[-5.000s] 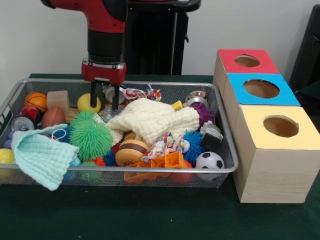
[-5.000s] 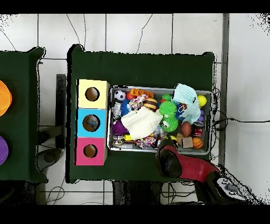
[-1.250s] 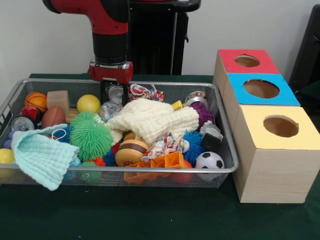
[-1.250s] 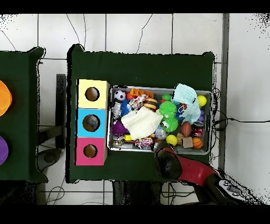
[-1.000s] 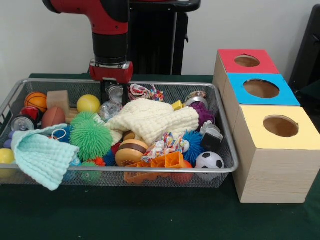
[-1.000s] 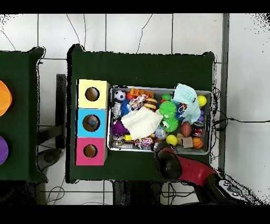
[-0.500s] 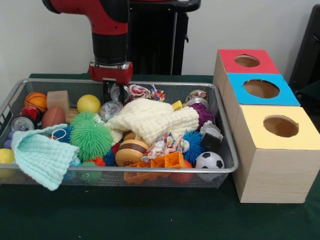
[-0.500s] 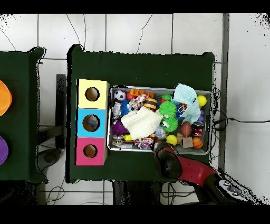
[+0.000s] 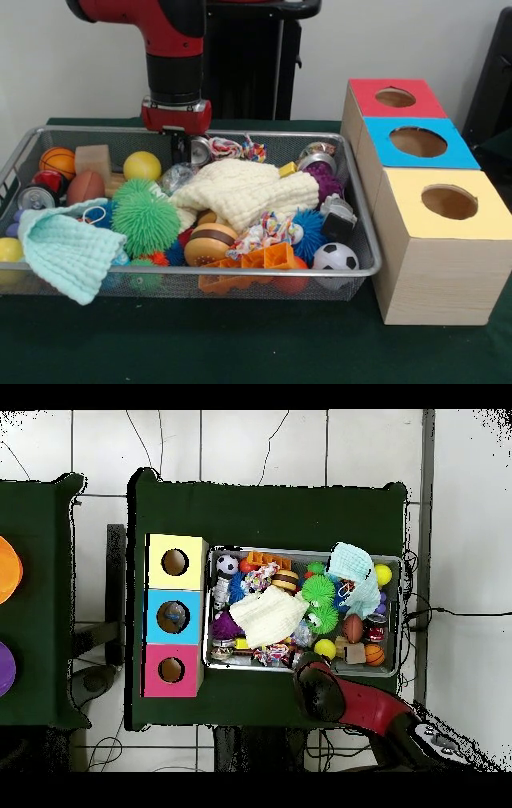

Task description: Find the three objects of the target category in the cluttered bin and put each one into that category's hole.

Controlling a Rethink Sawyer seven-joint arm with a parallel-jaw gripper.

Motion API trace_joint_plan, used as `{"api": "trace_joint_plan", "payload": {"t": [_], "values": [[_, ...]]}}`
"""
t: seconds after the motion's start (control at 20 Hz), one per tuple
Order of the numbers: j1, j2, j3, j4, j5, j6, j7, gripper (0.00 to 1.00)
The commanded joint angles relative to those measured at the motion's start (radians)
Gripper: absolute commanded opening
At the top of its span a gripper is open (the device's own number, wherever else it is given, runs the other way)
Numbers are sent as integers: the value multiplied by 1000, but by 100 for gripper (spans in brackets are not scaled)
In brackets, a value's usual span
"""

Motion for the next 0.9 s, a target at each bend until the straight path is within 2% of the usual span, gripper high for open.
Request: {"api": "trace_joint_plan", "payload": {"t": [0.05,0.55,0.6,0.9], "values": [[0,93,45,-97,-25,5,96,0],[11,83,34,-97,-13,13,101,0],[16,83,29,-99,-12,13,101,100],[18,79,29,-97,-18,18,95,100]]}}
